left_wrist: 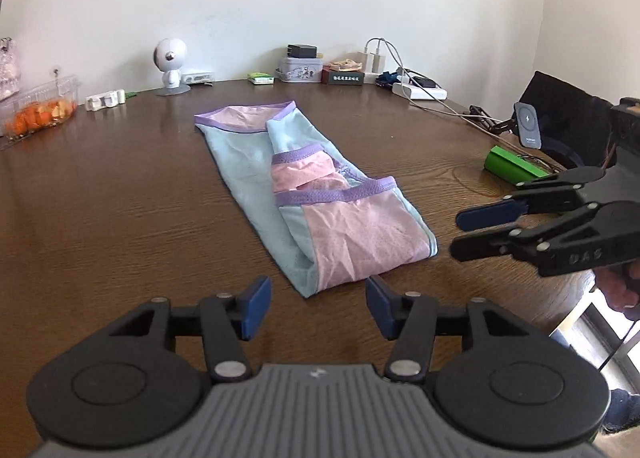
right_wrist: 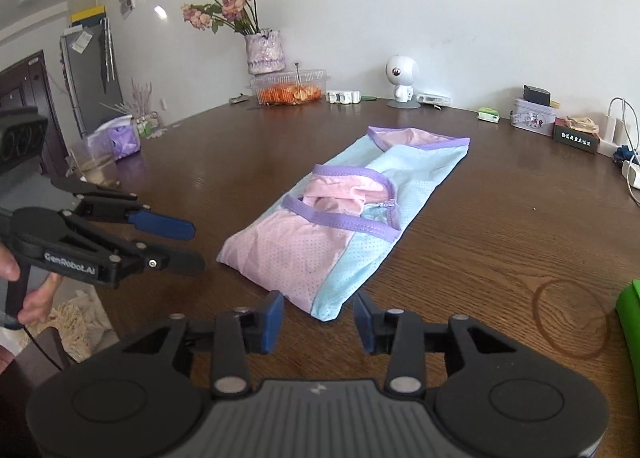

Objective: Fold clothes

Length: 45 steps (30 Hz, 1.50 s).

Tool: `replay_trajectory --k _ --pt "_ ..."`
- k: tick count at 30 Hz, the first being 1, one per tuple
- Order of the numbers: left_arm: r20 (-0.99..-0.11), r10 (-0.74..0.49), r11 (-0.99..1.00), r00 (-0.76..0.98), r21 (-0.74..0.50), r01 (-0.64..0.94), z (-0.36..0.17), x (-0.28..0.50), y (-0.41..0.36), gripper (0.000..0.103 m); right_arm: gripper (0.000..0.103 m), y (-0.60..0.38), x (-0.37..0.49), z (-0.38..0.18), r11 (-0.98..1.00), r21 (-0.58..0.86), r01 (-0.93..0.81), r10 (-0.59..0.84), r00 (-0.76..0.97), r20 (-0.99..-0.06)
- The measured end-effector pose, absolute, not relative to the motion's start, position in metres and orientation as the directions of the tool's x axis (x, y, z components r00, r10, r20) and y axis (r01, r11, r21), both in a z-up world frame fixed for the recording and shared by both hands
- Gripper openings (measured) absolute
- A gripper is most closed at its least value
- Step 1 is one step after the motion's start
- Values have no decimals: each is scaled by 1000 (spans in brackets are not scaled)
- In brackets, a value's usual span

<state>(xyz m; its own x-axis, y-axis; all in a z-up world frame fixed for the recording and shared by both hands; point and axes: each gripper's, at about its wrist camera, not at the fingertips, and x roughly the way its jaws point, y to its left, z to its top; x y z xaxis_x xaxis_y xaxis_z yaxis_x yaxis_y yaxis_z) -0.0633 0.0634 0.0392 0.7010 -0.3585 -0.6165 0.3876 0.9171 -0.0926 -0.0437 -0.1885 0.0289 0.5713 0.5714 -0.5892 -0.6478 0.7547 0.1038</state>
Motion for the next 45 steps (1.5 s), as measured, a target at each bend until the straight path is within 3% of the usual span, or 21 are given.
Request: replay_trajectory --k 2,4,5,6,7,8,9,14,22,25,26,29,31,33,36,37,40,45 --pt "-640 -359 911 680 -83 404 32 -51 61 53 37 -182 -36 20 750 99 -654 570 564 -597" --pt "-662 -356 906 660 -72 417 26 -41 60 41 36 -181 -28 16 747 132 -652 588 555 -588" --pt "-658 -362 901 660 -68 427 25 -39 61 40 35 -181 -25 15 741 148 -655 600 548 -583" --pt "-656 -375 896 654 -75 438 24 -37 62 34 23 -181 -24 14 735 160 -659 612 543 -574" --pt "-657 -390 889 645 -88 449 24 -35 64 19 16 -180 -23 14 727 165 -666 625 543 -561" --pt "-655 -401 886 640 -100 453 24 -33 66 11 9 -180 -22 14 723 165 -671 631 545 -552" --pt "-646 -408 885 645 -107 453 25 -32 67 7 8 -179 -21 15 722 165 -671 633 545 -550" --pt "-623 -453 862 638 -123 492 35 -39 74 4 1 -180 -13 17 717 224 -660 649 516 -558" --pt "-648 -526 797 551 -148 586 52 -89 75 3 1 -194 -37 38 655 263 -708 672 387 -632" --pt "-662 -504 805 555 -125 581 45 -99 76 7 13 -198 -52 37 628 215 -748 684 399 -611" --pt "-662 -499 809 559 -125 574 44 -98 78 8 23 -199 -55 36 616 204 -761 686 390 -614" --pt "-649 -445 844 617 -75 530 61 -96 84 17 26 -209 -57 55 646 138 -751 662 462 -590" --pt "-568 -419 873 708 -38 486 92 -101 97 39 26 -227 -58 84 678 132 -723 671 536 -513" --pt "-436 -367 918 822 -26 396 128 -108 118 53 27 -256 -57 123 720 159 -675 674 627 -392" --pt "-210 -282 959 936 -79 271 175 -126 155 59 36 -301 -59 174 755 224 -616 655 722 -224" --pt "-147 -242 968 959 -100 229 185 -133 163 66 39 -314 -60 186 757 244 -606 651 734 -193" --pt "4 -118 981 993 -157 117 210 -151 180 69 40 -343 -65 205 747 275 -605 651 749 -119" --pt "66 34 988 997 -153 -23 241 -162 168 69 40 -381 -69 200 716 283 -638 676 735 -52"
